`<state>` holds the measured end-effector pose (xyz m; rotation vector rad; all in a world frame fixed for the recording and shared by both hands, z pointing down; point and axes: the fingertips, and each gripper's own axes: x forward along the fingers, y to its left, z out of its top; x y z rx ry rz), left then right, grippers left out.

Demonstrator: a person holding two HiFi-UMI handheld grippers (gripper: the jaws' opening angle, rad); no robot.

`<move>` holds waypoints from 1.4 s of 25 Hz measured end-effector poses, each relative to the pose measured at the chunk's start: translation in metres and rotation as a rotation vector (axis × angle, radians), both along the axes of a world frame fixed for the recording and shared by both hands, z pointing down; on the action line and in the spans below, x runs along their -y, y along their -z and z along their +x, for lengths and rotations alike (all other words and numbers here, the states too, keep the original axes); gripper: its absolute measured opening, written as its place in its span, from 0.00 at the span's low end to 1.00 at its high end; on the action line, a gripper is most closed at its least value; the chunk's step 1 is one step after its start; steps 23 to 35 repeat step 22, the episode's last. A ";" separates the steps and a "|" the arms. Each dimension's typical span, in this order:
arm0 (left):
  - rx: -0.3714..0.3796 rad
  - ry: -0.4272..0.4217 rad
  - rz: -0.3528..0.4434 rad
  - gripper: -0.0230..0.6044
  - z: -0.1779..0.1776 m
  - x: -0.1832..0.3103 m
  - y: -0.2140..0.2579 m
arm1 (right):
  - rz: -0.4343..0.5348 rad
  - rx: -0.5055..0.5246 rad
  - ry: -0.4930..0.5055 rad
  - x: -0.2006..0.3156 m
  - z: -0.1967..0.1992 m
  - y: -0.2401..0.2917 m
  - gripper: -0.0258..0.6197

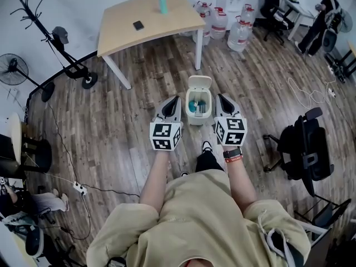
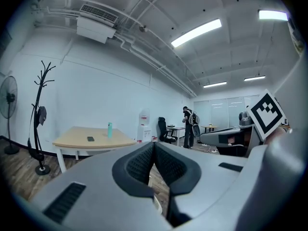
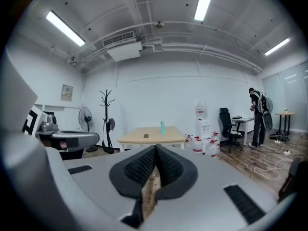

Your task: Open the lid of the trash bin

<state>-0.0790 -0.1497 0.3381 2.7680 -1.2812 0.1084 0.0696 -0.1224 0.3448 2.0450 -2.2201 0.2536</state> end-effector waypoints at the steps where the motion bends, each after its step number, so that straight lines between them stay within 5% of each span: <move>1: 0.003 0.000 -0.002 0.07 0.001 0.000 -0.002 | 0.002 0.013 -0.001 -0.001 0.000 -0.001 0.06; 13: -0.014 -0.057 -0.013 0.07 0.024 0.025 -0.017 | -0.024 0.029 0.028 0.025 0.005 -0.021 0.06; 22: 0.026 -0.012 -0.073 0.07 0.039 0.114 -0.063 | -0.087 0.041 0.132 0.112 0.024 -0.054 0.06; 35: 0.026 -0.012 -0.073 0.07 0.039 0.114 -0.063 | -0.087 0.041 0.132 0.112 0.024 -0.054 0.06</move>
